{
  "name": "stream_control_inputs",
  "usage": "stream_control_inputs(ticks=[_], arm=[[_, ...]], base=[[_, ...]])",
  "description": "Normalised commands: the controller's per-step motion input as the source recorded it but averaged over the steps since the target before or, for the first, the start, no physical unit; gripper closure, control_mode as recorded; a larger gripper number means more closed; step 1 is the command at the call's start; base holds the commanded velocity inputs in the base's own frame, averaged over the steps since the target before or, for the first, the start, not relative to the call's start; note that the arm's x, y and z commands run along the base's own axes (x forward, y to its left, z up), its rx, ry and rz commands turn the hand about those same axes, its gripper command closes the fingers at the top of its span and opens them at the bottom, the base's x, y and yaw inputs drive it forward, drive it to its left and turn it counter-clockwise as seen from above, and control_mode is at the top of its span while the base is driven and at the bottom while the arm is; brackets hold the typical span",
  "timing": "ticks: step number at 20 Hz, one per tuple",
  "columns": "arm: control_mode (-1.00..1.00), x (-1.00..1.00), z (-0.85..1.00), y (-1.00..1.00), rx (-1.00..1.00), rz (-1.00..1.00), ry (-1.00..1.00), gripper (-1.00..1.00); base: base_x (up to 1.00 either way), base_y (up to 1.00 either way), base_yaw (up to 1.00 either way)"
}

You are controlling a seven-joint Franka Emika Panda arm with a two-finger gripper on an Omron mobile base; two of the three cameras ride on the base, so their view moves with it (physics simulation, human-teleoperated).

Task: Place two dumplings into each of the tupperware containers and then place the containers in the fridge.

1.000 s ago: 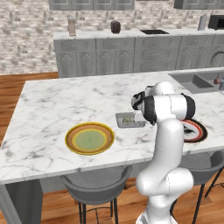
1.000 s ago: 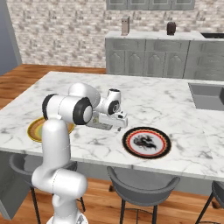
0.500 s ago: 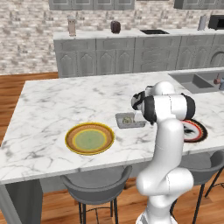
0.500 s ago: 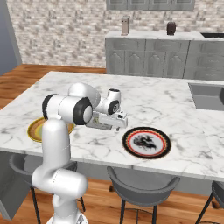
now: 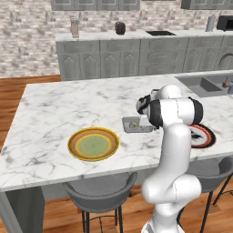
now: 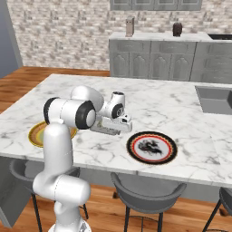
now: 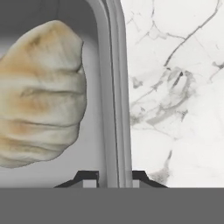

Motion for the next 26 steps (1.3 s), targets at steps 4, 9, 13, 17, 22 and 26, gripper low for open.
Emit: stream_control_inputs(ticks=[4, 9, 13, 17, 22, 26], arm=[[-1.0, 0.0, 0.0, 0.0, 0.0, 0.0, 0.0, 1.0], [-1.0, -0.05, 0.25, 0.0, 0.0, 0.0, 0.0, 1.0], [-1.0, -0.3, 0.8, 0.11, 0.0, -0.03, -0.04, 1.0], [-1.0, -0.47, 0.9, 0.33, 0.0, 0.0, -0.06, 1.0], [-1.0, -0.8, 0.72, 0.28, 0.0, 0.0, 0.0, 1.0], [-1.0, -1.0, 0.56, 0.28, 0.0, 0.0, 0.0, 1.0]], base=[[0.0, 0.0, 0.0], [0.0, 0.0, 0.0], [0.0, 0.0, 0.0], [0.0, 0.0, 0.0], [0.0, 0.0, 0.0], [0.0, 0.0, 0.0]])
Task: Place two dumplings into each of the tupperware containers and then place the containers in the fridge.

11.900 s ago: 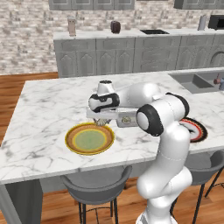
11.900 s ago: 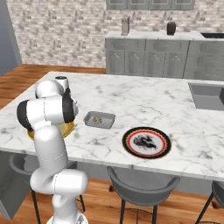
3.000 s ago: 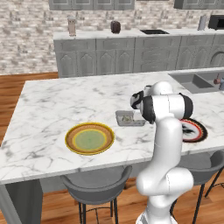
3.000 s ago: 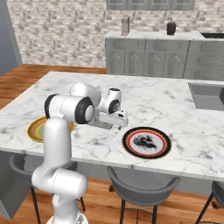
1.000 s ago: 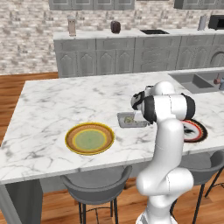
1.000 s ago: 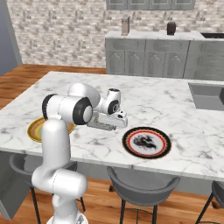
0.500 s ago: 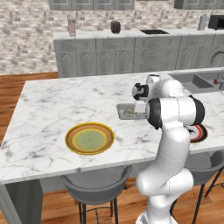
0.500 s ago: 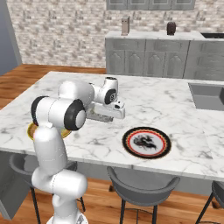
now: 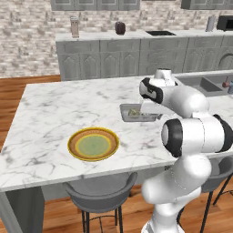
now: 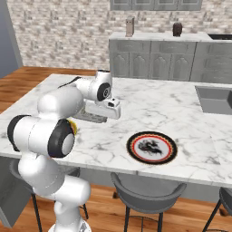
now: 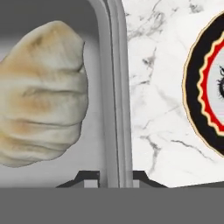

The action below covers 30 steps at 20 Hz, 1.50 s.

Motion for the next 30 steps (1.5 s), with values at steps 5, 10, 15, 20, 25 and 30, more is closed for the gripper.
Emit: stream_control_inputs(ticks=[5, 10, 15, 20, 25, 30], arm=[[-1.0, -0.97, 0.57, 0.14, 0.0, -0.03, 0.0, 1.0], [-1.0, -0.8, 0.38, -0.04, 0.0, -0.01, 0.01, 1.0], [-1.0, -0.9, 0.33, 0.0, -0.01, 0.0, -0.01, 1.0], [-1.0, -0.77, 0.29, 0.1, -0.04, 0.0, -0.08, 1.0], [-1.0, -0.36, 0.17, 0.36, -0.06, 0.0, -0.03, 1.0], [-1.0, -0.32, 0.21, 0.14, -0.02, 0.0, -0.04, 1.0]], base=[[0.0, 0.0, 0.0], [0.0, 0.0, 0.0], [0.0, 0.0, 0.0], [0.0, 0.0, 0.0], [0.0, 0.0, 0.0], [0.0, 0.0, 0.0]])
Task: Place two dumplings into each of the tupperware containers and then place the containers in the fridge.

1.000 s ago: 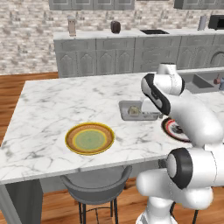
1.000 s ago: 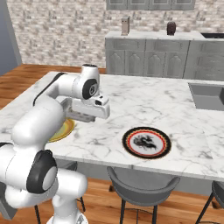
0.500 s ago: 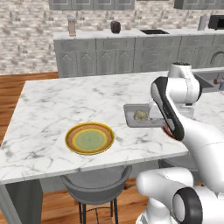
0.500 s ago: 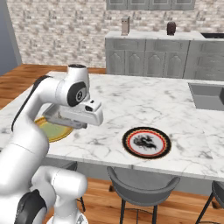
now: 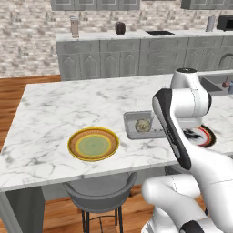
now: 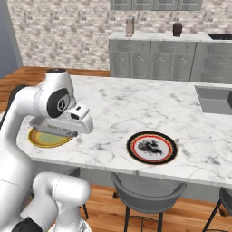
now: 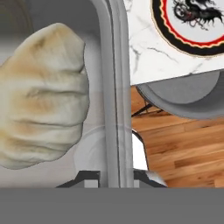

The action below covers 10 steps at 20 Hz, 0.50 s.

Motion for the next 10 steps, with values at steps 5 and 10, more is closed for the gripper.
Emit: stream_control_inputs(ticks=[5, 10], arm=[[-1.0, -0.52, 0.19, 0.0, 0.0, 0.0, -0.07, 1.0], [-1.0, -0.24, 0.14, 0.0, 0.0, 0.0, 0.0, 1.0]], base=[[0.0, 0.0, 0.0], [0.0, 0.0, 0.0]])
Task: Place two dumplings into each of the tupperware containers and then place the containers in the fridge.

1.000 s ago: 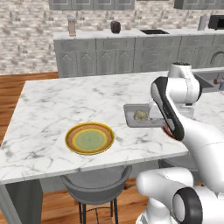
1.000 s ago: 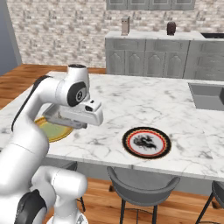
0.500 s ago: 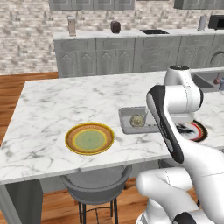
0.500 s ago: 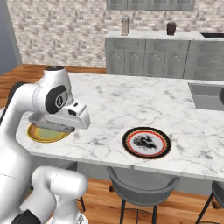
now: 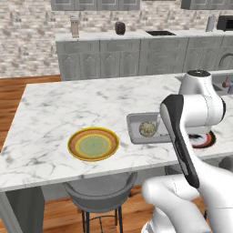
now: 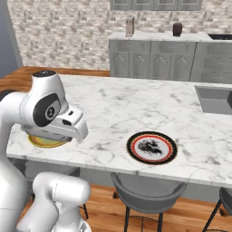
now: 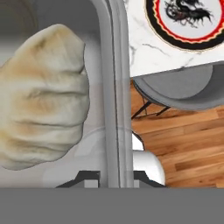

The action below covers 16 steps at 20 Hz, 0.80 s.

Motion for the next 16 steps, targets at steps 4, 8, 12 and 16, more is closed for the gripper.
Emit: stream_control_inputs(ticks=[4, 8, 12, 16], arm=[[1.0, 0.0, 0.01, 0.0, 0.0, 0.0, 0.0, 1.0], [1.0, 0.0, 0.0, 0.0, 0.0, 0.0, 0.0, 1.0], [1.0, 0.0, 0.0, 0.0, 0.0, 0.0, 0.0, 1.0], [1.0, 0.0, 0.0, 0.0, 0.0, 0.0, 0.0, 1.0]], base=[[-0.22, 0.0, 0.0], [-1.0, 0.49, 0.06], [-0.9, 1.0, 0.44], [-0.24, 1.0, 0.71]])
